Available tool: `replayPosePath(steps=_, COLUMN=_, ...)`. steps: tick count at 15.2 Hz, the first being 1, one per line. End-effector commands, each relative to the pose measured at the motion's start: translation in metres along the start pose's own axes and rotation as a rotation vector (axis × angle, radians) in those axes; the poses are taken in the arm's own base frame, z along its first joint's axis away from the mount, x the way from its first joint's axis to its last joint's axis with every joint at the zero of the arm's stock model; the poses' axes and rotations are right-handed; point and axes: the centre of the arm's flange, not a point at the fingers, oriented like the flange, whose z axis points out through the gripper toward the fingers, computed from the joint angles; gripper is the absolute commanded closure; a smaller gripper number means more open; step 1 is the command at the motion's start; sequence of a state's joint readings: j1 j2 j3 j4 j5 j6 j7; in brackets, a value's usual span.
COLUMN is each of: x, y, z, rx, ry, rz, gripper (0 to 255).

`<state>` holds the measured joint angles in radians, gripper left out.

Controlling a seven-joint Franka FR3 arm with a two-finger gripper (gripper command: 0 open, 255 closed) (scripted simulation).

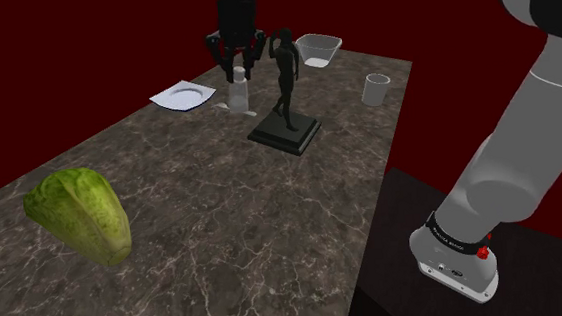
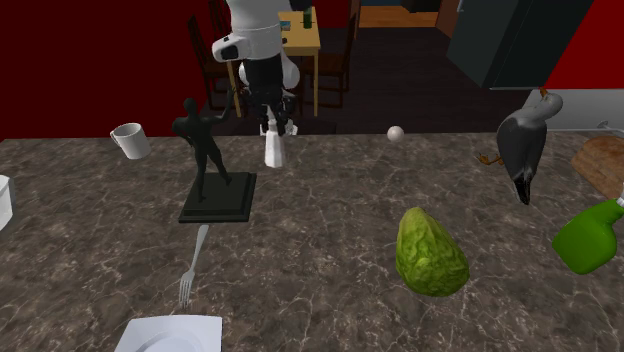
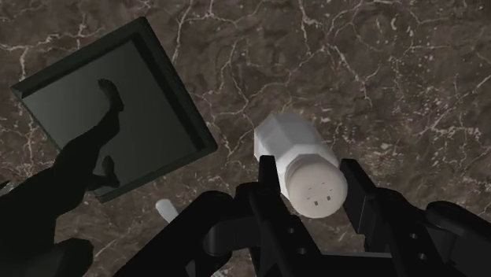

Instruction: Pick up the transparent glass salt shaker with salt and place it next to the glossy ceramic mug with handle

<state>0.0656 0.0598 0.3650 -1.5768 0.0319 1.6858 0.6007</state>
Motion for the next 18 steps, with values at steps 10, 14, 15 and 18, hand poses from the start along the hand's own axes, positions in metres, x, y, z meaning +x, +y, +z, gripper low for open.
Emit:
replayPosePath(steps=10, x=-0.015, y=0.146, z=-0.012, rx=0.001, ry=0.000, rz=-0.001, gripper=255)
replayPosePath(steps=14, x=-0.020, y=0.198, z=-0.017, rx=0.001, ry=0.000, rz=-0.001, gripper=255)
replayPosePath(steps=15, x=-0.022, y=0.211, z=-0.018, rx=0.001, ry=0.000, rz=-0.001, gripper=255)
replayPosePath(steps=18, x=-0.026, y=0.250, z=-0.021, rx=0.001, ry=0.000, rz=-0.001, gripper=255)
